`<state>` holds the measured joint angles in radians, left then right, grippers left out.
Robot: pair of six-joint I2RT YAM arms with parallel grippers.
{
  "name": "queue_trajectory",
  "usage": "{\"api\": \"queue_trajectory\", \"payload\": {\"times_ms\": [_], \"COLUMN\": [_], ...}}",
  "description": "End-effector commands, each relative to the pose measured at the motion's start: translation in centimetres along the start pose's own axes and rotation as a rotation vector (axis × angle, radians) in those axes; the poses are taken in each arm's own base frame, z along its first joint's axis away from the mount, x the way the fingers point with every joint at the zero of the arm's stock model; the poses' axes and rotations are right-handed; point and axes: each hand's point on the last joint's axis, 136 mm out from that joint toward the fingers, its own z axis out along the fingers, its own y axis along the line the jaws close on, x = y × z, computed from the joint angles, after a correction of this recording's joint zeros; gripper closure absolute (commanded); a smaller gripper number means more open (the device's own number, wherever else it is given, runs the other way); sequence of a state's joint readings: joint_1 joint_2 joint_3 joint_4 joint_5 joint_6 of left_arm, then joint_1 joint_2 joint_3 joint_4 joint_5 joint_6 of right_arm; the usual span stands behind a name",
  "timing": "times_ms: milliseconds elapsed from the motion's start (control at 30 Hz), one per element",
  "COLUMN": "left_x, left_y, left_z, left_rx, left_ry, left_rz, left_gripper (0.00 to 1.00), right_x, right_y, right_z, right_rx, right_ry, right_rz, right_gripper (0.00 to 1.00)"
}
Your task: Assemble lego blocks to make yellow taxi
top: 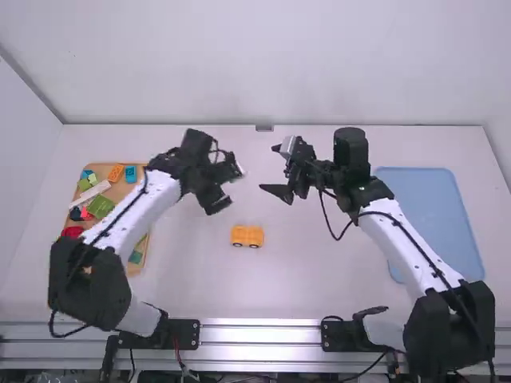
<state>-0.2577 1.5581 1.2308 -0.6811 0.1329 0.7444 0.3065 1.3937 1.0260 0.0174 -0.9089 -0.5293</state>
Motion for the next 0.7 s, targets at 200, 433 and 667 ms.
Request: {"api": "queue_trajectory", "payload": {"times_ms": [200,433,667], "left_x": [7.2,14.2,20.7], "left_y": [9.7,11.9,12.7], "left_z": [-9.8,-13.4,-15.5], "left_rx": [-0.302,-0.427,-0.626], "left_ry": [-0.160,-0.183,-0.135], "left_rz": [-0.831,-1.282,-1.657], "left_gripper": [0.01,0.01,0.01], "right_x": [-4.6,-4.7,-4.6], "right_y": [-0.1,1.3,1.4], "right_z": [6.2,10.9,12.6], "right_rx": [-0.138,-0.270,-0.238], "right_ry": [-0.024,0.041,0.095], "right_rz": [-0.037,-0.067,-0.095], "right_gripper": [0.01,0.01,0.01]}}
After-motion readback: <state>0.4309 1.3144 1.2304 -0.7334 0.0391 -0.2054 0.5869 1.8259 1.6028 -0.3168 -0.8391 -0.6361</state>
